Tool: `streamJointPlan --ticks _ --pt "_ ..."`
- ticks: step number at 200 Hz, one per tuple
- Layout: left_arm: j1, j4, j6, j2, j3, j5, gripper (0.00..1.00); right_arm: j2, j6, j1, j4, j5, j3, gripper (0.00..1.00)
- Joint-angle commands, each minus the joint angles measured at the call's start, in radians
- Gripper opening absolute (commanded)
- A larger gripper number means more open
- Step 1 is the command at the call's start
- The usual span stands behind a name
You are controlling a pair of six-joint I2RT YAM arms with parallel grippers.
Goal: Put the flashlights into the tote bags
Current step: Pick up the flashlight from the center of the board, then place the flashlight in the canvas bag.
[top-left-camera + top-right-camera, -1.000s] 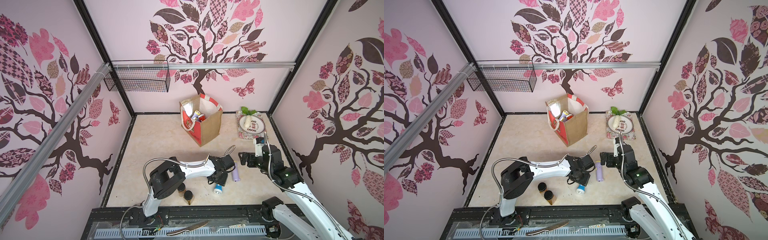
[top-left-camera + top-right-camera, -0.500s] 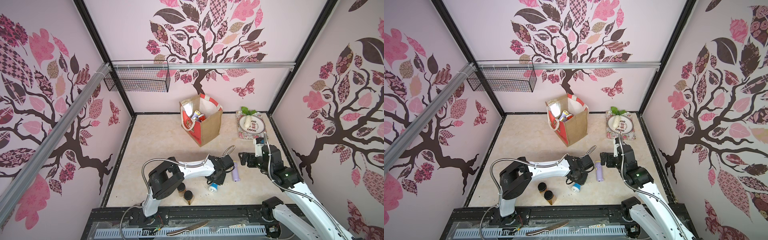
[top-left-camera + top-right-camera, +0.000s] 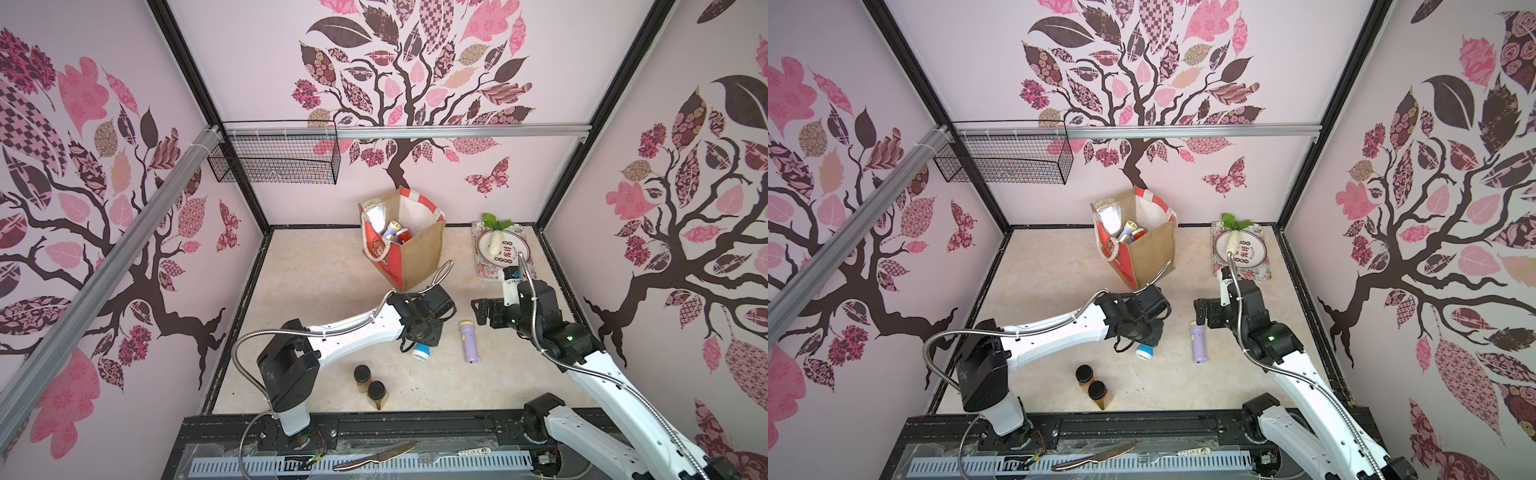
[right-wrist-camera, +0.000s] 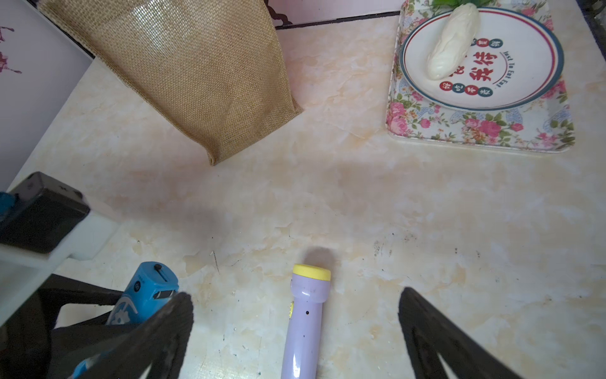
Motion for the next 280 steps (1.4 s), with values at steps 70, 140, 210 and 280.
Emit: streamJointPlan --ticks 70,140,210,280 --pt "0.112 -0.179 0.104 -0.012 0.408 -0.090 0.09 0.107 -0.050 0.037 0.011 -0.001 0.141 1.00" --pt "0.248 -0.188 0.104 0.025 0.610 -0.026 0.10 0.124 -0.067 0.083 0.014 -0.038 0.160 1.00" --pt "0.353 -0.123 0.052 0.063 0.731 0.002 0.09 0.096 -0.059 0.086 -0.020 -0.081 0.187 1.00" --pt "0.483 0.029 0.056 0.159 0.790 0.054 0.09 0.065 -0.054 0.089 -0.052 -0.093 0.164 0.99"
